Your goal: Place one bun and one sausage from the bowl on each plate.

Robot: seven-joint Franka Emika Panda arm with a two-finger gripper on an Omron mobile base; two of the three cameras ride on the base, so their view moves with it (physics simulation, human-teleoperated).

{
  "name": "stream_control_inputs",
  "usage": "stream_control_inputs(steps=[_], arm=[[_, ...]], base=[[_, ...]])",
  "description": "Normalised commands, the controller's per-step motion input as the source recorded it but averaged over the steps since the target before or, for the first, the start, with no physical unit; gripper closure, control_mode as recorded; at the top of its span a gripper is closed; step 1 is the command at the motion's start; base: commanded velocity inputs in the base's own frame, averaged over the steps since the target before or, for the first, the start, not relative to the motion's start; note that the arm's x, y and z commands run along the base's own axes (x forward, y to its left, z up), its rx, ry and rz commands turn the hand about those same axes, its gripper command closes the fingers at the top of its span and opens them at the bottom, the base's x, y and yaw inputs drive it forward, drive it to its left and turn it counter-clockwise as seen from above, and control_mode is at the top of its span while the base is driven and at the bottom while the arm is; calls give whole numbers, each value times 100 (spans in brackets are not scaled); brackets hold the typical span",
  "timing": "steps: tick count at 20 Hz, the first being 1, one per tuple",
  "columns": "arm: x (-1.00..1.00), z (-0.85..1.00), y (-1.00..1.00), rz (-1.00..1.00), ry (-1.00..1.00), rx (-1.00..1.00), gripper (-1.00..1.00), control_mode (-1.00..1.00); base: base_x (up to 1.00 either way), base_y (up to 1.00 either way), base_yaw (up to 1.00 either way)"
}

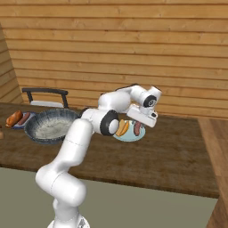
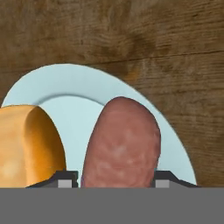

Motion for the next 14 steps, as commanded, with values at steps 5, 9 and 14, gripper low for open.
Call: stream_control_inputs(steps=[5,9,14], arm=[[-2,8,16,-5,-5,-1,-100,-100],[-58,38,22,-8,-3,-6,-100,-100],[-98,31,75,-9,-16,-25,-100,-100]], base=[[0,0,0],[0,0,0],[0,0,0]])
